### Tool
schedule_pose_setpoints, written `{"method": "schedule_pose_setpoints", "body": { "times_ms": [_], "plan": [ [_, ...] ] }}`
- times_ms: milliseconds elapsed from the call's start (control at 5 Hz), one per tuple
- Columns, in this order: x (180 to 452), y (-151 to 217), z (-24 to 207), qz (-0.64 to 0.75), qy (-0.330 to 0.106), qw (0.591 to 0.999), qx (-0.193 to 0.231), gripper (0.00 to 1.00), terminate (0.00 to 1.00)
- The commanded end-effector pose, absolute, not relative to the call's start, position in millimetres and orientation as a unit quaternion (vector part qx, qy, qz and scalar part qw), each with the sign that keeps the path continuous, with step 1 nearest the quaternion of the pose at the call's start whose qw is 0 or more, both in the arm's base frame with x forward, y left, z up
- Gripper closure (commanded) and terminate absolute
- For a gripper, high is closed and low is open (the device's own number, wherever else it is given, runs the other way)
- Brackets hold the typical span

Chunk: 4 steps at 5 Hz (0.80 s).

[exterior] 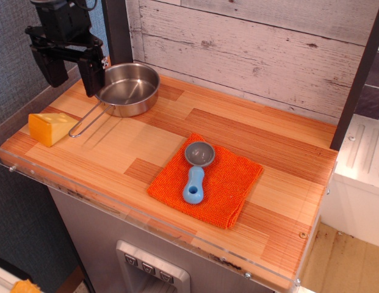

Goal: Pick up the cheese and place it in front of the pot

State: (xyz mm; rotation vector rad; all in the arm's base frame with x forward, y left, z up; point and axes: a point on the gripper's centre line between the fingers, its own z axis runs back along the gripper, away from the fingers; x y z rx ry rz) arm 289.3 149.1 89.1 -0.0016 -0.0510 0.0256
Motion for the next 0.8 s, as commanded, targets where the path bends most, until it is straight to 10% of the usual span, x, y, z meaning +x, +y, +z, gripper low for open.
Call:
{"method": "schedule_pose_setpoints", "body": {
  "times_ms": [0, 400, 600],
  "plan": [
    [304.5, 154.3, 105.5, 0.000, -0.058, 0.998, 0.028, 0.00, 0.00],
    [303.8, 153.9, 105.9, 0.008, -0.084, 0.995, 0.059, 0.00, 0.00],
    [303.8, 153.9, 105.9, 0.008, -0.084, 0.995, 0.059, 0.00, 1.00]
  ]
}}
